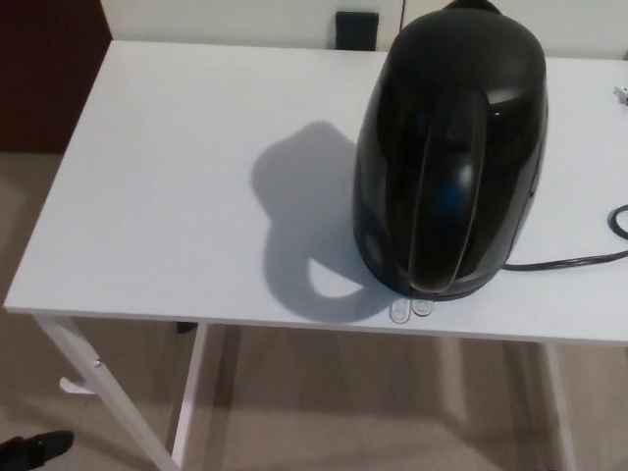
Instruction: The robot walk towards a table in front and click the button on the base of the boilling pot using its left middle finger
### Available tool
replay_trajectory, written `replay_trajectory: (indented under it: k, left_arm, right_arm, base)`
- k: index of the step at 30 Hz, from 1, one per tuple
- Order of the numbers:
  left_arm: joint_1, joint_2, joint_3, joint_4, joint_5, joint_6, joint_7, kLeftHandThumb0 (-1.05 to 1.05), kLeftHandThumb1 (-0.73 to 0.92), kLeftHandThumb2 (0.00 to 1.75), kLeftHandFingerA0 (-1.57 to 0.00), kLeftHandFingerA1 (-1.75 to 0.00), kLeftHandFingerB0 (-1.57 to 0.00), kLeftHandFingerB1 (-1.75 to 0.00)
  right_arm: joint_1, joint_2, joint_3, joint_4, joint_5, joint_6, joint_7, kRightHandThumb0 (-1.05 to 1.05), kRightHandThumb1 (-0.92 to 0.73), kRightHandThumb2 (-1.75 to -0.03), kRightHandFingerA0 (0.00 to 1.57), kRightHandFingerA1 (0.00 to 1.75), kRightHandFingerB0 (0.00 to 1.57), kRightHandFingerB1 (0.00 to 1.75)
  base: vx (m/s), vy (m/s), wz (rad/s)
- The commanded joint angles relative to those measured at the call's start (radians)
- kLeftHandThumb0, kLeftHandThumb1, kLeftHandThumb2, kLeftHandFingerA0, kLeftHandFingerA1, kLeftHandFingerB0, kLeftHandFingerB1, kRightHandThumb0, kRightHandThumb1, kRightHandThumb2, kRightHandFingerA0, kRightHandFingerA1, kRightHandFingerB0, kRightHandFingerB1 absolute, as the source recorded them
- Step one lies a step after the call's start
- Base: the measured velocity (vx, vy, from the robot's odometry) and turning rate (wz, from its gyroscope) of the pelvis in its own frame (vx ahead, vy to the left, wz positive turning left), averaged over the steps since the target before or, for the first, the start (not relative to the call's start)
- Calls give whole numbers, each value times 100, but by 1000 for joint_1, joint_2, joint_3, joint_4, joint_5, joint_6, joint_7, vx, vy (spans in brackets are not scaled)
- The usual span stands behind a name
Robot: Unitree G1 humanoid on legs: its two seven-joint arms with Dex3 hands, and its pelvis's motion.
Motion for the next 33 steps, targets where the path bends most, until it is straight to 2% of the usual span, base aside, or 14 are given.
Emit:
replay_trajectory:
  k: [1,7,8,10,11,13,17,18,19,27,28,29,30,33]
  left_arm:
    - [6,19,-3,10,20,-25,10,-18,47,54,-66,-45,-64,-40]
    - [-23,27,-33,8,42,-16,2,-22,47,54,-64,-43,-61,-39]
    - [-6,36,-51,3,51,-39,-21,-25,47,55,-56,-42,-53,-37]
    - [38,64,-113,-15,109,-114,-49,-31,47,54,-54,-40,-49,-36]
    - [60,89,-166,-34,162,-169,-49,-42,41,66,-45,-46,-41,-42]
    - [94,135,-274,-108,266,-229,-46,-50,45,71,-34,-43,-29,-41]
    - [121,182,-397,-180,391,-348,6,-53,47,72,-33,-44,-26,-40]
    - [126,204,-446,-221,468,-370,39,-55,49,75,-30,-43,-20,-40]
    - [117,231,-490,-260,546,-395,60,-46,64,60,-30,-32,-19,-29]
    - [-29,340,-656,-456,839,-503,110,-32,66,60,-25,-31,-16,-28]
    - [-54,349,-665,-481,855,-520,99,-39,67,72,-17,-34,-12,-33]
    - [-76,360,-677,-511,874,-533,82,-39,67,72,-17,-34,-12,-33]
    - [-101,380,-692,-558,914,-531,67,-33,71,63,-18,-30,-11,-24]
    - [-124,399,-717,-631,976,-535,75,-32,64,60,-21,-30,-11,-26]
  right_arm:
    - [-9,-15,5,13,-13,11,-15,-31,-64,-58,75,54,57,46]
    - [-51,-26,10,13,-20,22,-19,-30,-64,-58,74,53,56,45]
    - [-47,-26,11,15,-20,17,-18,-28,-64,-58,75,55,57,46]
    - [-35,-27,14,16,-21,6,-20,-28,-63,-58,76,57,58,47]
    - [-32,-24,12,12,-16,14,-16,-29,-63,-58,76,56,57,47]
    - [-32,-26,16,3,-20,24,-14,-30,-65,-58,73,53,57,45]
    - [-36,-29,23,-11,-26,29,-17,-30,-64,-59,75,55,57,46]
    - [-36,-33,24,-18,-28,27,-17,-31,-63,-59,77,55,58,46]
    - [-39,-33,24,-22,-28,30,-16,-31,-64,-58,77,54,58,46]
    - [-109,-43,32,-33,-43,41,-22,-31,-65,-58,75,55,57,46]
    - [-122,-41,29,-32,-39,46,-20,-30,-64,-59,75,55,57,46]
    - [-132,-39,27,-31,-36,51,-19,-30,-64,-59,75,55,57,46]
    - [-140,-37,29,-34,-40,55,-25,-31,-64,-58,76,55,57,46]
    - [-134,-36,32,-42,-42,54,-27,-30,-64,-58,77,55,56,46]
  base:
    - [0,0,0]
    - [0,0,0]
    - [0,0,0]
    - [0,0,0]
    - [0,0,0]
    - [0,0,0]
    - [0,0,0]
    - [0,0,0]
    - [0,0,0]
    - [0,0,0]
    - [0,0,0]
    - [0,0,0]
    - [0,0,0]
    - [0,0,0]
